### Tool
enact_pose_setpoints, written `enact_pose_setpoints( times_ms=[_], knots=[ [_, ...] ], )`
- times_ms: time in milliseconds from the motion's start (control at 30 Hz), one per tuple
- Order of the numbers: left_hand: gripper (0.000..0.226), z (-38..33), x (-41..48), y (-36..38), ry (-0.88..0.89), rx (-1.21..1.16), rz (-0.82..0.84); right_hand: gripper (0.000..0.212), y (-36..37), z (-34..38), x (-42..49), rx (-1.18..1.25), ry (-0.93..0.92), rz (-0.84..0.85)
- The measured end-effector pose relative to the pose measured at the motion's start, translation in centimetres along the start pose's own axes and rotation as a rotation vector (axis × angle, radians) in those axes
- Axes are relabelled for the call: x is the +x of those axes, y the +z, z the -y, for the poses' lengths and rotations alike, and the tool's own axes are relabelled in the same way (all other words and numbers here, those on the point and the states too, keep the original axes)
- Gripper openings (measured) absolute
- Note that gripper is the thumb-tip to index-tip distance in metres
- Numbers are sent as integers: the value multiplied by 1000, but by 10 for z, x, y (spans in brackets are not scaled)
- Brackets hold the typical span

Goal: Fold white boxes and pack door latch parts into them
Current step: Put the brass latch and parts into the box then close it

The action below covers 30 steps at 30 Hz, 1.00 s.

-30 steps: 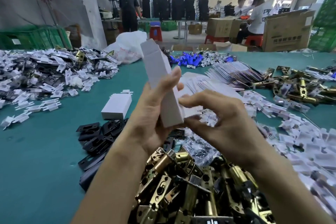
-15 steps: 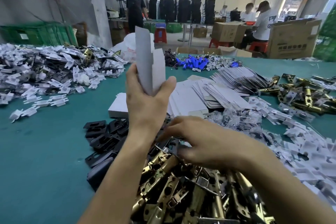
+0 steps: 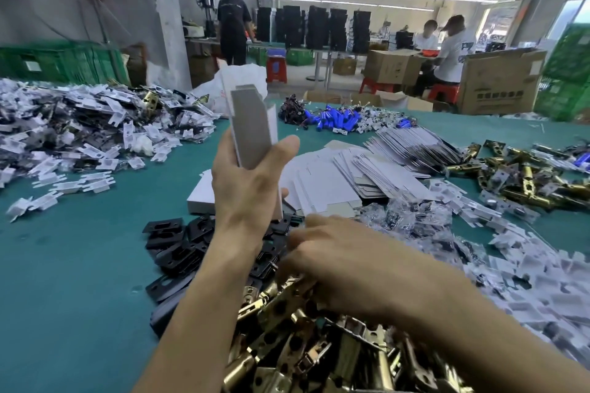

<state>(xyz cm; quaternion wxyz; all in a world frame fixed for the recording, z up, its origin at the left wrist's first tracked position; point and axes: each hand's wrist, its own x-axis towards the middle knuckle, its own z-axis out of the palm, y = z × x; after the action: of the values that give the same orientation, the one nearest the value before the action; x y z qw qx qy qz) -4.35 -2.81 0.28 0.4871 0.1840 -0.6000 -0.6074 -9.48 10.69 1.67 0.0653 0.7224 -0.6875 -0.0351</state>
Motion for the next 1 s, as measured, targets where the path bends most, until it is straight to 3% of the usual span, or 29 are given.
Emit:
enact_pose_setpoints(
  times_ms=[67, 167, 300, 433, 567, 767, 867, 1000],
  knots=[
    [38, 0, 2, -1, 13, -17, -27, 26, -8, -19, -18, 137, 105, -53],
    [41, 2, 2, -2, -28, -19, 36, 25, -17, -49, -45, 370, 327, -224],
    [56, 14, -5, 1, -235, 34, 466, 27, -19, -68, -60, 746, 463, -650],
    [71, 23, -11, -1, -352, -57, 765, 49, -33, -67, -59, 1228, 335, -881],
    [72, 28, -12, -8, -442, -234, 933, 54, -47, -61, -50, 1284, 189, -810],
    [71, 28, -16, -8, -527, -335, 1067, 45, -60, -58, -29, 1130, 209, -524],
    [80, 29, -16, -8, -545, -359, 1080, 44, -62, -55, -19, 1051, 222, -544],
    [71, 29, -15, -9, -536, -412, 1076, 45, -57, -52, -11, 1027, 230, -620]
  ],
)
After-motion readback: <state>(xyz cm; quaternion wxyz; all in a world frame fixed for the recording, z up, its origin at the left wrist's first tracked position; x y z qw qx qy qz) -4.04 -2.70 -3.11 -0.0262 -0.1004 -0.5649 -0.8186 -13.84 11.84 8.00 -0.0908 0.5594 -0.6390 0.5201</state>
